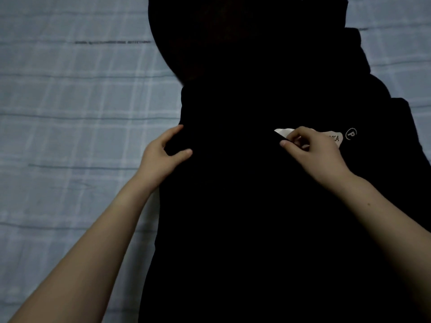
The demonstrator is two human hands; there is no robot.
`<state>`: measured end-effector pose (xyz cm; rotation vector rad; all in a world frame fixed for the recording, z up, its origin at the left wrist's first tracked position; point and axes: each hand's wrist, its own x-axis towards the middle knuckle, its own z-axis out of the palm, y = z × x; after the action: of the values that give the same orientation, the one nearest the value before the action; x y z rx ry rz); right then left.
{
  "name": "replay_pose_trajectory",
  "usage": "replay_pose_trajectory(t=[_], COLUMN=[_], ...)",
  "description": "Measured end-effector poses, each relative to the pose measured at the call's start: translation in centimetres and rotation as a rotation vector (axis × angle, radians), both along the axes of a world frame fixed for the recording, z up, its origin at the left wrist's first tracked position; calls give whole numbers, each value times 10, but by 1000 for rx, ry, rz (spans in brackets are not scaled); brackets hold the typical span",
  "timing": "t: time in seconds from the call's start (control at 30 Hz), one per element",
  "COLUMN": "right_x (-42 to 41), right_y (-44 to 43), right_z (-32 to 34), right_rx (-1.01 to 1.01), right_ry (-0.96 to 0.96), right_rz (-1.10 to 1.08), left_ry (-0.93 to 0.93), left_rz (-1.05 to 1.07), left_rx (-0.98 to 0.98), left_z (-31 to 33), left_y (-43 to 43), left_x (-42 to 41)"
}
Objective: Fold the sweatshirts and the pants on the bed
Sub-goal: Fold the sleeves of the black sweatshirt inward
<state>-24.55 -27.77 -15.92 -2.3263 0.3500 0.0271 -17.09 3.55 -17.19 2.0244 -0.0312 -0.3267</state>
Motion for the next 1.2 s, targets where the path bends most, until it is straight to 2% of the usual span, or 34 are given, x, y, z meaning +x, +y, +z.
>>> replay_pose_trajectory(t=[0.07,0.13,0.17,0.27,0.37,0.43,0.5,0.57,0.63,0.73,0.87,0.97,1.03,1.1,1.13,1.2], right_x=[1,1,1,1,-7,-17,-28,-44,-62,-74,-69,-80,-111,-164,-195,-250], right_y=[4,7,9,15,28,45,67,79,74,61,60,62,64,68,69,67], right_z=[7,13,12,2,3,4,1,-9,-22,-43,-41,-20,2,16,18,14], right_rx=[221,466,468,112,-187,-324,-405,-524,-629,-661,-645,-630,-632,-609,-583,-529], right_ry=[-11,-16,-6,32,-51,-136,-147,-95,4,153,215,209,110,26,33,142], right_rz=[-18,-78,-91,-80,-50,16,97,100,11,-65,-37,-62,-233,-402,-437,-403], left_ry=[54,126,150,97,-138,-417,-650,-736,-675,-547,-523,-385,-479,-688,-759,-713], left_rz=[-5,45,54,67,114,-49,-351,-581,-629,-632,-698,-726,-784,-1061,-1205,-1336], left_rx=[-50,-193,-226,-92,346,528,611,765,875,898,906,971,917,752,692,688], left_z=[2,4,5,2,4,8,3,-7,-21,-42,-38,-15,3,11,9,2], left_y=[11,22,24,16,3,-13,-39,-57,-62,-57,-60,-63,-73,-83,-86,-90], left_x=[3,6,5,4,-2,-13,-22,-16,12,42,41,32,1,-48,-70,-96])
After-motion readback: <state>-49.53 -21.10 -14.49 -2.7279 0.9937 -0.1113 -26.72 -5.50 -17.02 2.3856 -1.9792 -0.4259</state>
